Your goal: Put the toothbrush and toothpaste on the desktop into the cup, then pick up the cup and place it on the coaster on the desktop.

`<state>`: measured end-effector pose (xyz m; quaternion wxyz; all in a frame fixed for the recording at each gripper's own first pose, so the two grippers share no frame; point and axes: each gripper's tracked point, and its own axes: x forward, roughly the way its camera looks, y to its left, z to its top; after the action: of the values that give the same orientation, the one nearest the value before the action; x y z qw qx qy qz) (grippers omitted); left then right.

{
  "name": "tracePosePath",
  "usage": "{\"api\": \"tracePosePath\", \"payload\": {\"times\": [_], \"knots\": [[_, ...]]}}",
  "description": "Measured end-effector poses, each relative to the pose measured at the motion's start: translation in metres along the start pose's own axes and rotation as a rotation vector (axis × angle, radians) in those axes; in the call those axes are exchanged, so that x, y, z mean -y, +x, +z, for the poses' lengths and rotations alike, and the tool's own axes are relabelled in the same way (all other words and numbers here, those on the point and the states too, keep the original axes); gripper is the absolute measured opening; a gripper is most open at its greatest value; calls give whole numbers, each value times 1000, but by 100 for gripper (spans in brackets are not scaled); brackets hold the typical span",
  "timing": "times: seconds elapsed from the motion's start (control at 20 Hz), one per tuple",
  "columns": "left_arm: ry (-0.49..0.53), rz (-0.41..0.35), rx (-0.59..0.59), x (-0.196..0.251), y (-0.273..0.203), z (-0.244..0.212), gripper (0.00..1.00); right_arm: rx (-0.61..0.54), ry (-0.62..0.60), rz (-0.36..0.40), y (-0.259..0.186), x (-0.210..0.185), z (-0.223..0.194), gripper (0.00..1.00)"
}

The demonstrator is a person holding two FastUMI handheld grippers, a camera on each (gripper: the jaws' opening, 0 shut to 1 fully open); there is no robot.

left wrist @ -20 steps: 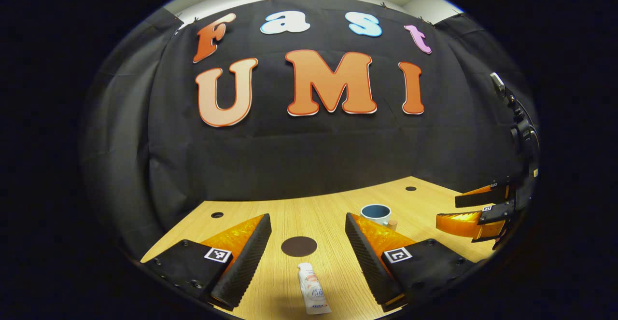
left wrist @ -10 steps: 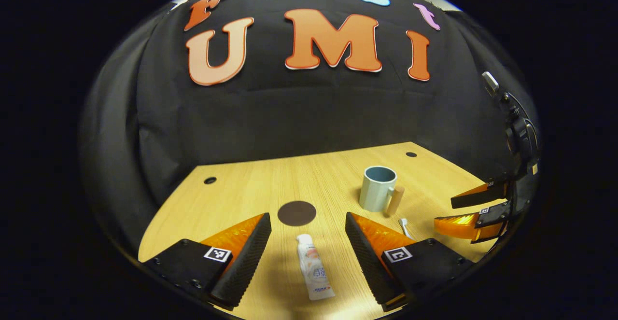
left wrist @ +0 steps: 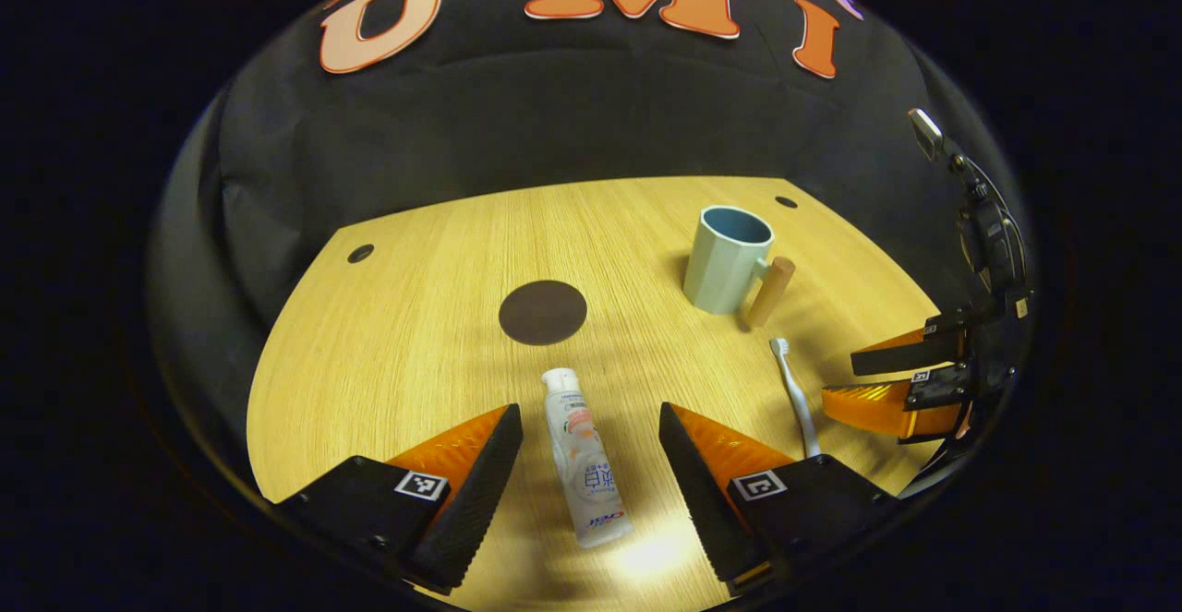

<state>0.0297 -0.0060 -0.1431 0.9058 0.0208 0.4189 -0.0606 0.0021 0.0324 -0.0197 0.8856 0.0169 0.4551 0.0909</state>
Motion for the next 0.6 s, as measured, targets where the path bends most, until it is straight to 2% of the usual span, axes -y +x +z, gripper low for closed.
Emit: {"api": "tracePosePath", "payload": {"times": [0.05, 0.15, 0.25, 0.3, 0.35, 0.4, 0.5, 0.55, 0.6], "knots": [[-1, -2, -29, 1, 4, -3, 96, -20, -4, 0, 4, 1, -4, 77], [4, 14, -110, -2, 14, -11, 87, -64, -6, -4, 13, 0, -9, 76], [-4, 28, -176, -6, 24, -18, 84, -89, 0, -2, 20, -1, -12, 76], [-9, 43, -216, -9, 27, -23, 75, -102, 14, 14, 21, -4, -11, 76], [-16, 49, -237, -11, 29, -27, 74, -115, 35, 31, 21, -7, -11, 70], [-20, 49, -270, -12, 33, -33, 65, -117, 38, 19, 25, -3, -10, 63], [-48, 59, -317, -12, 38, -41, 60, -130, 36, 1, 29, 1, -11, 64], [-41, 64, -310, -13, 41, -37, 46, -138, 38, 0, 30, 2, -12, 64], [-43, 69, -307, -14, 42, -33, 46, -143, 39, -2, 32, 2, -13, 64]]}}
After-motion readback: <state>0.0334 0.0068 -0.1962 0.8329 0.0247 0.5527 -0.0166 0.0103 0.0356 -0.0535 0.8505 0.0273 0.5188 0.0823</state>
